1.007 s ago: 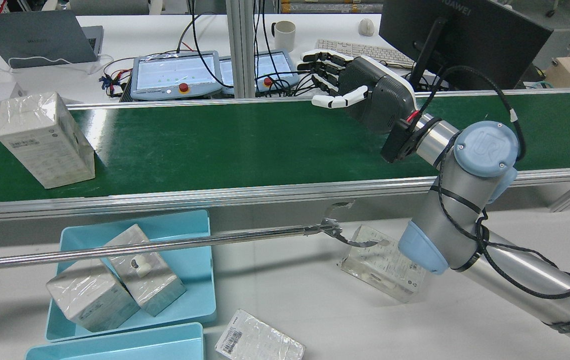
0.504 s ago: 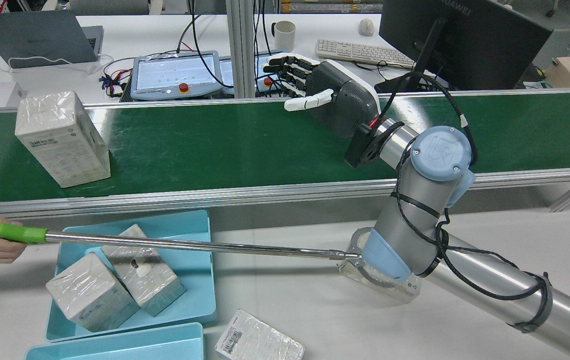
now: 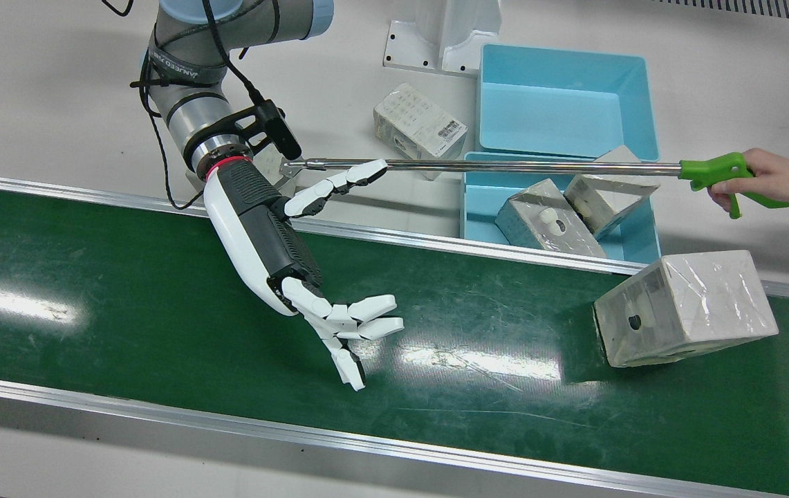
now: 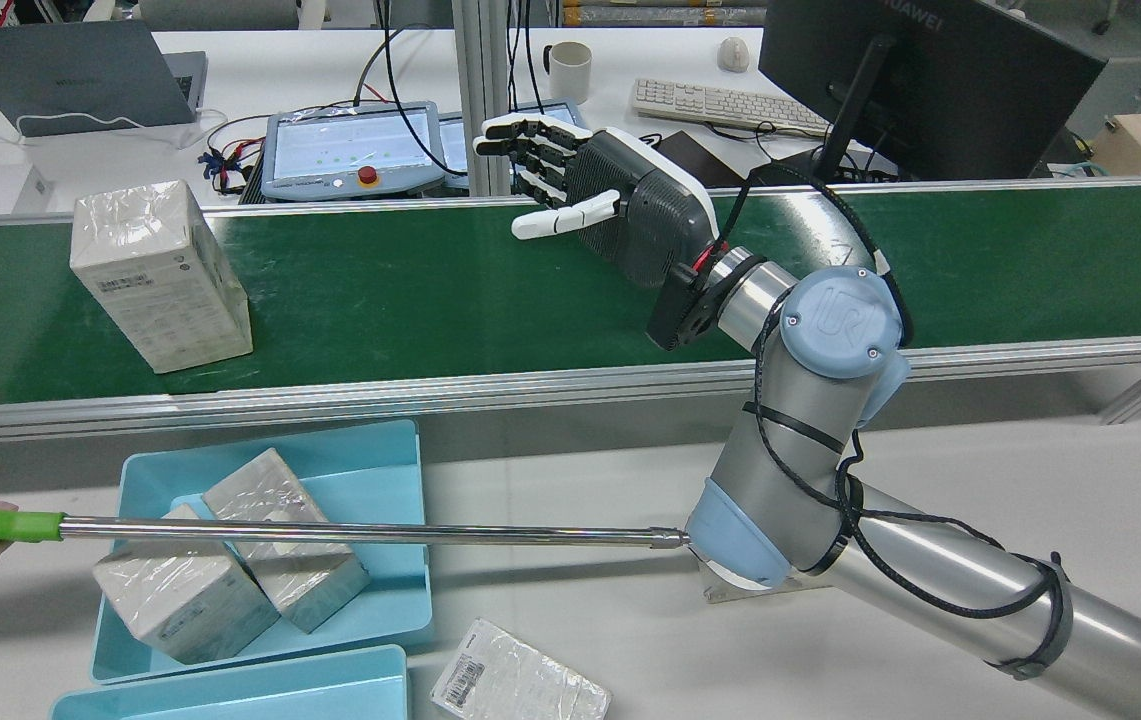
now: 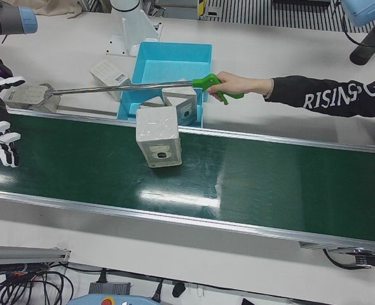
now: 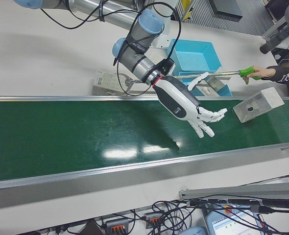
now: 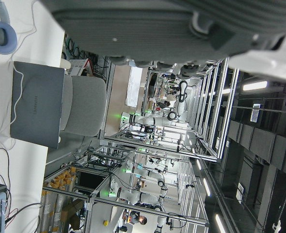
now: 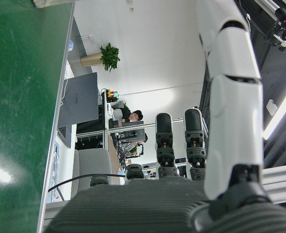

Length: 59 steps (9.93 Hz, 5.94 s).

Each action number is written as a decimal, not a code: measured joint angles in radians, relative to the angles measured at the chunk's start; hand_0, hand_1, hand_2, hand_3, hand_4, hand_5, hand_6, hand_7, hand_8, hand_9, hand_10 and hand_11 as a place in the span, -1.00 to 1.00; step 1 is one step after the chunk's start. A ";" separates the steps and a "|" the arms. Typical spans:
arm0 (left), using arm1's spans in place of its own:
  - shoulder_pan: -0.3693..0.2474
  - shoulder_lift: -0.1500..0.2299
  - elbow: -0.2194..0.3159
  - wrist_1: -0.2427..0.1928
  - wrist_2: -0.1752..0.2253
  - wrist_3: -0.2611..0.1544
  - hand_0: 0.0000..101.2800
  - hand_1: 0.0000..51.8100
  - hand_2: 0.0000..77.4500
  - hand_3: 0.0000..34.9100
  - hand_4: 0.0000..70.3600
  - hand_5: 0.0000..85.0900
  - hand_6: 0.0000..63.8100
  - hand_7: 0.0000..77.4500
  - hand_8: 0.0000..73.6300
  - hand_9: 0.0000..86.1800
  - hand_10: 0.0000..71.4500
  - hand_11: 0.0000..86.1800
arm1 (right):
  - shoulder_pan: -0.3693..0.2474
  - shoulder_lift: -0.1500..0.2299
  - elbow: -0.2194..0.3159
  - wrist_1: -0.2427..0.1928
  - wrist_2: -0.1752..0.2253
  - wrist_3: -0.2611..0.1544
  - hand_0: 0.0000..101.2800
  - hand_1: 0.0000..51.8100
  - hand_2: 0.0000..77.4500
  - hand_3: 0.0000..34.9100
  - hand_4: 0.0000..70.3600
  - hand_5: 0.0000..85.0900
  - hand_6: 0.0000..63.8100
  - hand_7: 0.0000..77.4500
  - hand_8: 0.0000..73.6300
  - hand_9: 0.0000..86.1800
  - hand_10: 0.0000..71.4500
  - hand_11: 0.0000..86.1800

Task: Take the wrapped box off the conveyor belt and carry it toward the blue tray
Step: 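Lower the right hand toward the wrapped white box on the belt, then close the right hand fingers around the wrapped white box, then lift the box off the belt and carry it over the blue tray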

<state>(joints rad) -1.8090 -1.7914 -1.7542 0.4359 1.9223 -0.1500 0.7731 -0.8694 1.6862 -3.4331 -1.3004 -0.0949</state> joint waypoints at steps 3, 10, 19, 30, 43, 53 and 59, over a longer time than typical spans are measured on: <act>0.000 0.000 0.000 0.000 0.000 0.000 -1.00 -1.00 -0.97 -1.00 -1.00 -0.97 -1.00 -0.99 -0.99 -1.00 -1.00 -1.00 | -0.011 -0.005 -0.001 0.000 0.002 -0.027 -0.02 -0.26 -0.46 -0.25 -0.46 -0.33 -0.73 -0.31 -0.99 -0.87 -1.00 -0.97; 0.000 0.000 0.000 0.000 0.000 0.000 -1.00 -1.00 -0.97 -1.00 -1.00 -0.97 -1.00 -0.99 -0.99 -1.00 -0.98 -0.99 | -0.005 0.002 -0.066 0.007 0.003 -0.024 -0.02 -0.37 -0.51 -0.23 -0.60 -0.38 -0.78 -0.38 -0.99 -0.91 -1.00 -0.97; 0.000 0.000 0.000 0.000 0.000 0.000 -1.00 -1.00 -0.97 -1.00 -1.00 -0.97 -1.00 -0.99 -0.99 -1.00 -1.00 -1.00 | -0.038 0.062 -0.101 0.013 0.006 -0.055 -0.02 -0.26 -0.42 -0.07 -0.60 -0.35 -0.76 -0.31 -1.00 -0.90 -1.00 -0.97; 0.000 0.000 0.000 0.000 0.000 0.000 -1.00 -1.00 -0.97 -1.00 -1.00 -0.97 -1.00 -0.99 -0.99 -1.00 -0.98 -1.00 | -0.070 0.082 -0.132 0.020 0.047 -0.086 0.00 -0.26 -0.41 -0.06 -0.69 -0.36 -0.76 -0.31 -1.00 -0.87 -1.00 -0.97; 0.000 0.000 0.000 0.000 0.000 0.000 -1.00 -1.00 -0.97 -1.00 -1.00 -0.97 -1.00 -0.99 -0.99 -1.00 -0.98 -1.00 | -0.117 0.185 -0.206 0.017 0.122 -0.107 0.03 -0.18 -0.32 0.11 -0.49 -0.27 -0.66 -0.13 -1.00 -0.77 -1.00 -0.97; 0.000 0.000 0.000 0.000 0.000 0.000 -1.00 -1.00 -0.97 -1.00 -1.00 -0.97 -1.00 -0.99 -0.99 -1.00 -0.98 -1.00 | -0.318 0.209 0.009 -0.100 0.214 -0.198 0.03 -0.52 -0.21 -0.88 0.13 0.35 0.04 0.80 -0.01 0.59 0.28 -0.06; 0.000 0.000 0.000 0.000 0.000 0.000 -1.00 -1.00 -0.97 -1.00 -1.00 -0.97 -1.00 -0.99 -0.99 -1.00 -1.00 -0.99 | -0.402 0.179 0.013 -0.035 0.224 -0.251 0.00 -1.00 -0.07 -0.73 0.13 0.38 0.08 0.77 0.04 0.62 0.31 -0.06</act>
<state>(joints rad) -1.8090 -1.7914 -1.7541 0.4359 1.9223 -0.1500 0.3708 -0.6900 1.6991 -3.4682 -1.0761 -0.3459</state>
